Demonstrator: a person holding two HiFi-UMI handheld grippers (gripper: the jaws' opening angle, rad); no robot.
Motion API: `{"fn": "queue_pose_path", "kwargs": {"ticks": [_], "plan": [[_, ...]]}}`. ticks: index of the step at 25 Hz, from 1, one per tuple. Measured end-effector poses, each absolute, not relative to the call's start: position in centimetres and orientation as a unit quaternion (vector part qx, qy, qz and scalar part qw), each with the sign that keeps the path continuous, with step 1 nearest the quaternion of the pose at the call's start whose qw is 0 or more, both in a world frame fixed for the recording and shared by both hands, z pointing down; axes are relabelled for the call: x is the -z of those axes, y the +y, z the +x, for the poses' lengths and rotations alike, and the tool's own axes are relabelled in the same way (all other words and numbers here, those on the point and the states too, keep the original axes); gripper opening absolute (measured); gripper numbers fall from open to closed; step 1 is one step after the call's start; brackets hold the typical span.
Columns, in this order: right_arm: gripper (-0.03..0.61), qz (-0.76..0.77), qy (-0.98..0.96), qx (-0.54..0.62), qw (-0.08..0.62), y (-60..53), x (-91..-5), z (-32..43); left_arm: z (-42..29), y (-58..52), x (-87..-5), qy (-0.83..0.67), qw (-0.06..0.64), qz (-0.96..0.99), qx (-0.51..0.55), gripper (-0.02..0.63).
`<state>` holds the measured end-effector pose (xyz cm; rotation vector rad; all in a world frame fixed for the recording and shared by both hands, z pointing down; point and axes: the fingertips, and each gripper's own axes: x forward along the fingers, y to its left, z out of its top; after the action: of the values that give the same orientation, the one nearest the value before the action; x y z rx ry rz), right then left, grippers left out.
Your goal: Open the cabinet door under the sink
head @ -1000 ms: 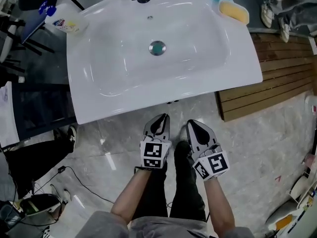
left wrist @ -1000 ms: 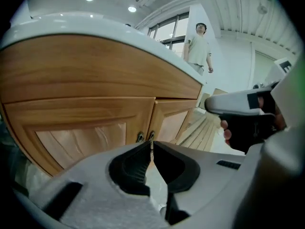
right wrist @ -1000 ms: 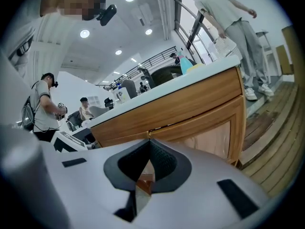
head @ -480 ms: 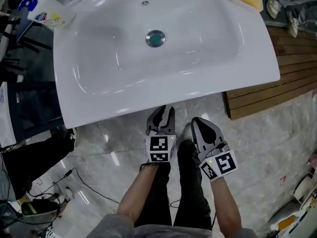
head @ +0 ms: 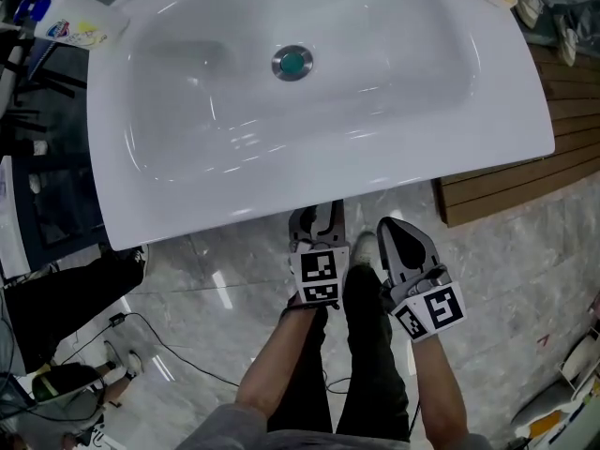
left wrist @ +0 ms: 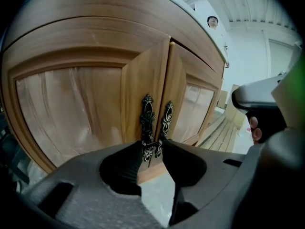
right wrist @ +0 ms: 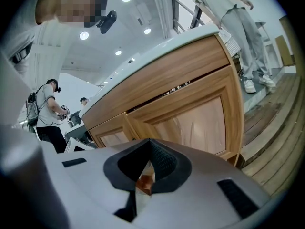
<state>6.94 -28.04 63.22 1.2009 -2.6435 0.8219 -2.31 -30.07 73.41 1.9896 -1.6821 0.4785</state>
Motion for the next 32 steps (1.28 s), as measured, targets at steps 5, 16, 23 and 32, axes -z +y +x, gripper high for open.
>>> {"fn": "queue_pose_path", "kwargs": {"ticks": [5, 16, 23, 32], "plan": [[0.011, 0.398, -0.873, -0.275, 0.063, -28.3, -64.0, 7.6, -2.7, -30.5, -73.9, -0.637, 0.234, 0.713, -0.175, 0.109], [0.009, 0.389, -0.873, -0.288, 0.064, -28.1, -64.7, 7.6, -2.8, -30.7, -74.2, -0.68, 0.258, 0.664, -0.173, 0.087], [0.009, 0.381, -0.875, -0.292, 0.066, -28.3, -64.5, 8.6, -2.7, -30.5, -74.1, -0.68, 0.265, 0.661, -0.174, 0.083], [0.009, 0.382, -0.871, -0.3, 0.069, -26.3, -64.7, 8.7, -2.8, -30.1, -74.0, -0.673, 0.266, 0.669, -0.171, 0.083]]}}
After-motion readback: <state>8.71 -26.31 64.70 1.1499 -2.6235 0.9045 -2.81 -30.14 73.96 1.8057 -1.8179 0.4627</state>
